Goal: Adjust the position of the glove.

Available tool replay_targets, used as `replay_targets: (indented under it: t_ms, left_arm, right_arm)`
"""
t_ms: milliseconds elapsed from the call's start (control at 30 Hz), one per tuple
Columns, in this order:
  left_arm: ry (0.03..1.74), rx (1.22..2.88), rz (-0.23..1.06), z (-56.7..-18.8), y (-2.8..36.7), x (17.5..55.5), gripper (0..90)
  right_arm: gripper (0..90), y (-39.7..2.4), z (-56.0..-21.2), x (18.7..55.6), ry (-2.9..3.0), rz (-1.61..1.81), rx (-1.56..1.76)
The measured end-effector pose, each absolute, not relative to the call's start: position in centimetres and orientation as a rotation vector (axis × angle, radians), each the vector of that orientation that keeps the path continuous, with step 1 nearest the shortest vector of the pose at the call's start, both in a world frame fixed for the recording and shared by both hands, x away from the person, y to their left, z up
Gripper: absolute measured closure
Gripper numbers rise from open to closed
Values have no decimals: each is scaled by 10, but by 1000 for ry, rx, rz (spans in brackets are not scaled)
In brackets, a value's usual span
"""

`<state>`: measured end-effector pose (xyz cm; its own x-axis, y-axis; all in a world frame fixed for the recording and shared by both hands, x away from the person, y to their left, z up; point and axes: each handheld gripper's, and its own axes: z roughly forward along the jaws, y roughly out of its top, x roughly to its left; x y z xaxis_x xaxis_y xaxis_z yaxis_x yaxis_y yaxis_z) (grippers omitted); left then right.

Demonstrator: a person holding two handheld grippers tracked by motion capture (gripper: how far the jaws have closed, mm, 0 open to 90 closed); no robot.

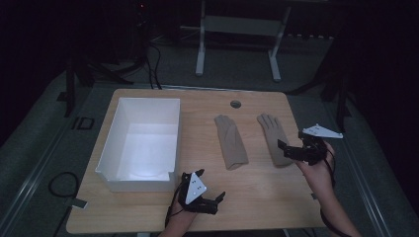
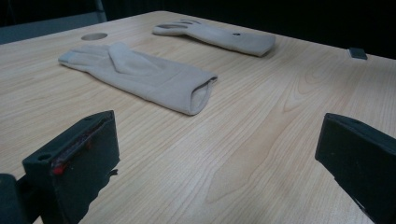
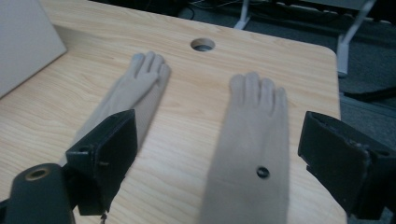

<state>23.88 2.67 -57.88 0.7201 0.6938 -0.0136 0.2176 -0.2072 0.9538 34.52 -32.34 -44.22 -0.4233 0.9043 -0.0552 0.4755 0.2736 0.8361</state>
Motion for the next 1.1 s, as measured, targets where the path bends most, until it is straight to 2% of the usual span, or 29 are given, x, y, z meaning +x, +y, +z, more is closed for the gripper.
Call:
replay_targets:
  t_ms: [567,1100]
  left_arm:
    - [715,1766,510,-579,27,238,1]
    - [702,1769,511,-579,26,238,1]
  right_arm:
    - [146,-264,-440,382,2112,1025,1144]
    - [207,-219,-460,415,2193,1031,1127]
